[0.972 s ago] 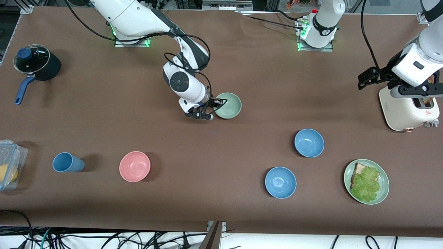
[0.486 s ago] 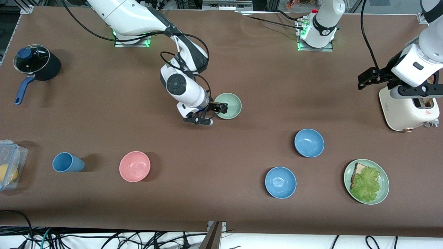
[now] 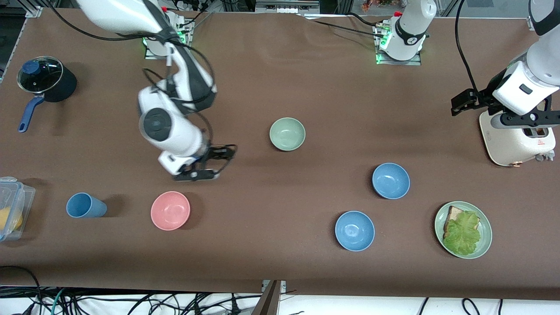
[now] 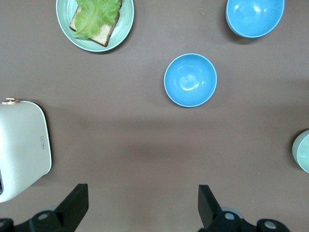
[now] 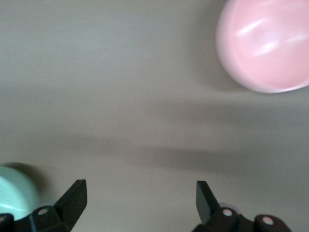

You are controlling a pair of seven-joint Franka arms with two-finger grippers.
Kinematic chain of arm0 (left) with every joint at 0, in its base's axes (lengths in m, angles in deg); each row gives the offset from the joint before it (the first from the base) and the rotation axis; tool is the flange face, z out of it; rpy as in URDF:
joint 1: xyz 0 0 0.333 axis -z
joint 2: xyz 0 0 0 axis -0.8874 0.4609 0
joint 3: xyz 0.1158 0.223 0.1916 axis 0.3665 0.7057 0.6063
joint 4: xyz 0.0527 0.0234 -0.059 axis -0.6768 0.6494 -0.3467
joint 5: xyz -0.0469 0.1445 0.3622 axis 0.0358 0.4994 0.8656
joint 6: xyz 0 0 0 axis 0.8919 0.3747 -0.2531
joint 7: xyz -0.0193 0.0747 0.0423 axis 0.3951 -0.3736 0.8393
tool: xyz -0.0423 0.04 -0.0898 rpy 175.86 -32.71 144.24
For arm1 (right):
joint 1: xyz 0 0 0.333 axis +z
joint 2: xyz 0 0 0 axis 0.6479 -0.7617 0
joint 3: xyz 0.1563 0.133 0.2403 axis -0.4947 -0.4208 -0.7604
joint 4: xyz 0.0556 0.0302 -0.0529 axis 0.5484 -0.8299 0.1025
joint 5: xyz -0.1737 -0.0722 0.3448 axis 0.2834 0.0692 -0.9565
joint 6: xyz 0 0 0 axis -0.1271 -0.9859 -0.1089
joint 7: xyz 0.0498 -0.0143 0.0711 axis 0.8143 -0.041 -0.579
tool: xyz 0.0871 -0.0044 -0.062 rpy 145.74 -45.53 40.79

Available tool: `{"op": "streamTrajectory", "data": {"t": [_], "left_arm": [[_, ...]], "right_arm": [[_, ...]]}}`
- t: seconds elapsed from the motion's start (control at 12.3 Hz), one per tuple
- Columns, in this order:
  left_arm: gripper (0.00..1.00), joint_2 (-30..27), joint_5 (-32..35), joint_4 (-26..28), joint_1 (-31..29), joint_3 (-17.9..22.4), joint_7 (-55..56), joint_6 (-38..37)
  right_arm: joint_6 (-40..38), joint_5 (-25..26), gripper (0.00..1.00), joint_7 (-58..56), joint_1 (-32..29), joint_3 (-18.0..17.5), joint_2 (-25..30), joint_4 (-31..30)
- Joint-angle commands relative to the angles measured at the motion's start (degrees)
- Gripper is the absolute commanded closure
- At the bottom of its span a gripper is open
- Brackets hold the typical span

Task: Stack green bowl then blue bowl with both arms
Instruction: 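Open the right gripper and draw it back from the green bowl, then reach the left gripper to the blue bowl while the right gripper returns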

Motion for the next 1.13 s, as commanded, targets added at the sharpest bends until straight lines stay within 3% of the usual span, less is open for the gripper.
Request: {"op": "streamTrajectory", "data": {"t": [0.0, 0.16, 0.4, 0.57, 0.89, 1.05], "left_arm": [[0.0, 0.4, 1.0, -0.7, -0.4, -0.2, -0.3, -0.6], [0.0, 1.0, 1.0, -0.7, -0.7, -0.1, -0.5, -0.4], [0.0, 3.3, -0.7, -1.5, -1.7, -0.2, -5.1, -0.2], [0.0, 3.4, -0.7, -1.7, -1.7, -0.2, -5.1, -0.2], [0.0, 8.3, -0.7, -1.6, -1.5, -0.5, -5.4, 0.6], [0.0, 12.1, -0.7, -1.1, -1.6, -0.5, -8.1, 6.2]], "right_arm": [[-4.0, -0.2, 0.0, -13.7, 0.3, 9.7, 2.4, -0.9], [-5.6, -0.5, 0.0, -18.1, 0.3, 14.8, 3.3, -0.9], [-6.5, -0.5, 0.0, -17.8, 0.2, 17.6, 4.9, -0.7], [-6.4, -0.3, 0.0, -18.2, -0.7, 17.5, 5.5, 1.0], [-6.4, 3.4, 0.0, -18.8, -6.8, 15.1, 14.4, 1.1], [-6.6, 3.6, 0.0, -18.8, -8.8, 14.6, 20.2, 0.8]]}}
